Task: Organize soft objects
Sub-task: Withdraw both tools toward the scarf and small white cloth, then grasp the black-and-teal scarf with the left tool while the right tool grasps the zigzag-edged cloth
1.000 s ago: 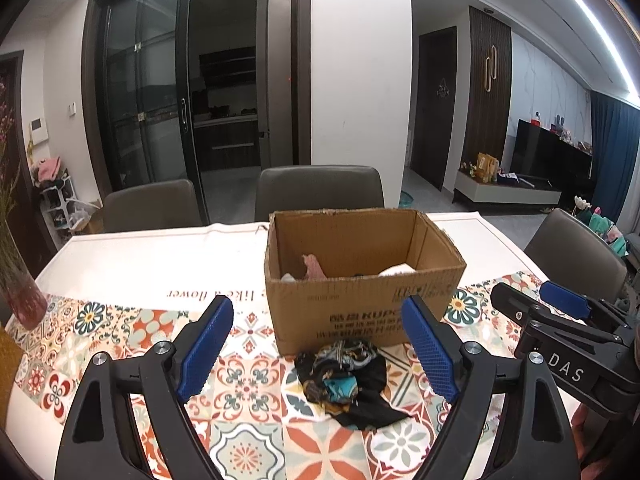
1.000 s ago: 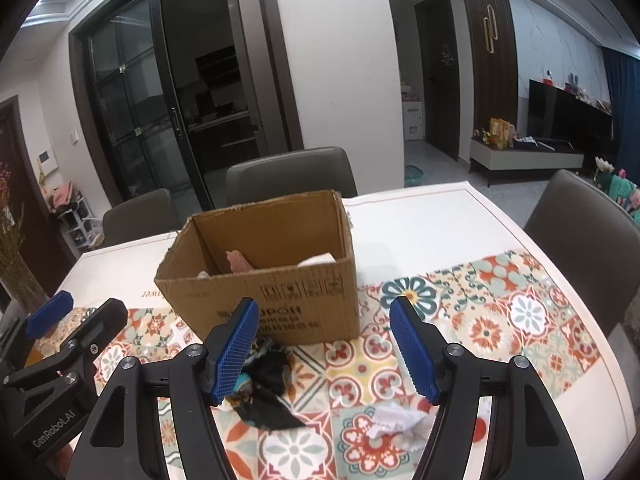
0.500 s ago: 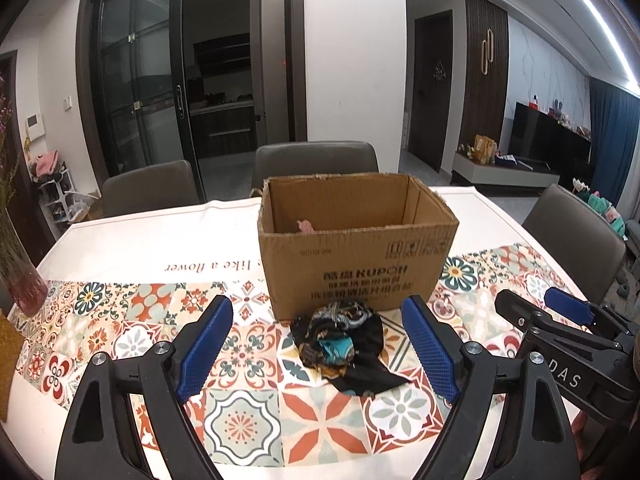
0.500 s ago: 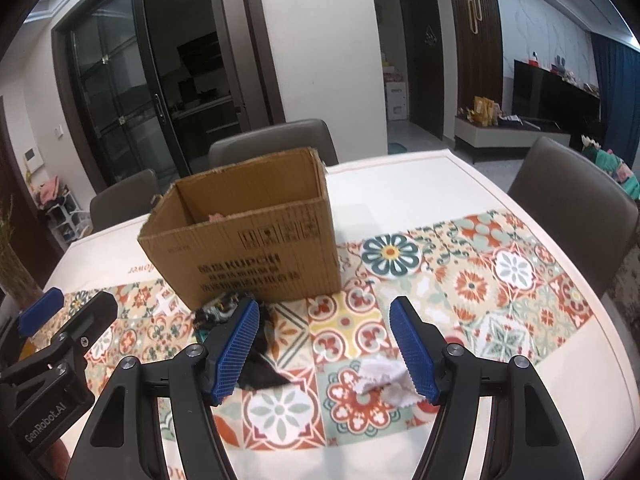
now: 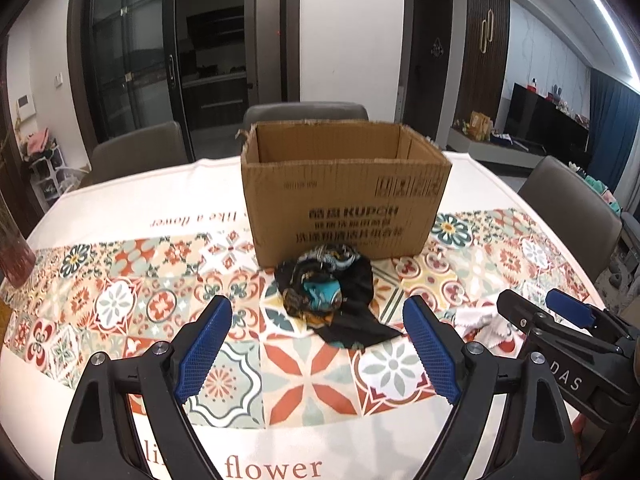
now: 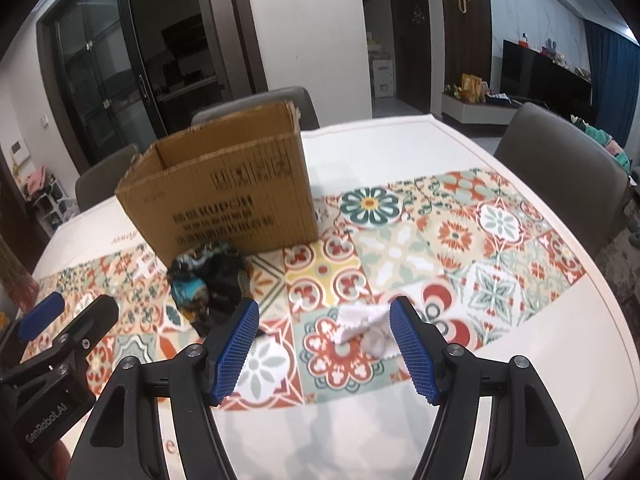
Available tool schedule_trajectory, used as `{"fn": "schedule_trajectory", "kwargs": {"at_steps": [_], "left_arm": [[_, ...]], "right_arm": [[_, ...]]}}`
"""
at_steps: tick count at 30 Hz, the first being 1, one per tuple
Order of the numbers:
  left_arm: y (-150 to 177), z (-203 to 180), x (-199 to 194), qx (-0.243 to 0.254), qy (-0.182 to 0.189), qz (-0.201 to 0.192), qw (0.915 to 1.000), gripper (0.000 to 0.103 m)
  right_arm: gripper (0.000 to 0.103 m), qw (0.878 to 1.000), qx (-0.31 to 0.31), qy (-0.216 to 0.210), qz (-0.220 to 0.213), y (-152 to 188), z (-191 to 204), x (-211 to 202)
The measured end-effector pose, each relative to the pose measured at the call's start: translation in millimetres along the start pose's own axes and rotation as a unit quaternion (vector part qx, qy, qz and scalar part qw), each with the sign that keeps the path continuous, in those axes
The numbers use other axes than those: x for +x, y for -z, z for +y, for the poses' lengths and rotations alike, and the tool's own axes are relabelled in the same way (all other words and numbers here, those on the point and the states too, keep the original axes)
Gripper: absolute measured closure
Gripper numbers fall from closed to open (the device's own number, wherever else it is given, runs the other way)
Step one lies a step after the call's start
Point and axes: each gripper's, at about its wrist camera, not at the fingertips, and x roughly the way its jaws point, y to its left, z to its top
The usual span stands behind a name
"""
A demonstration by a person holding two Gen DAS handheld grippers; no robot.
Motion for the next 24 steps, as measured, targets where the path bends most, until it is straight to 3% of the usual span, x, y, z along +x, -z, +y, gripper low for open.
{"fn": "schedule_trajectory", "kwargs": {"at_steps": [8,15,24], "left_arm": [[11.7,2.8,14.3,0.007,-0.008,0.011,0.9999,0.015],[16.4,-0.8,28.4,0.029,-0.023,0.001,0.9993,0.015],[12.7,-4.8,54.5,0.031,-0.014,0.004,0.9994,0.015]], "right_arm": [[0.034,1.000,0.003,0.012,0.014,14.5,-1.1,15.4],[0.034,0.998,-0.009,0.057,-0.007,21.9,-1.4,23.1],[0.034,0.997,0.009,0.081,-0.005,22.5,-9.7,44.4]]}}
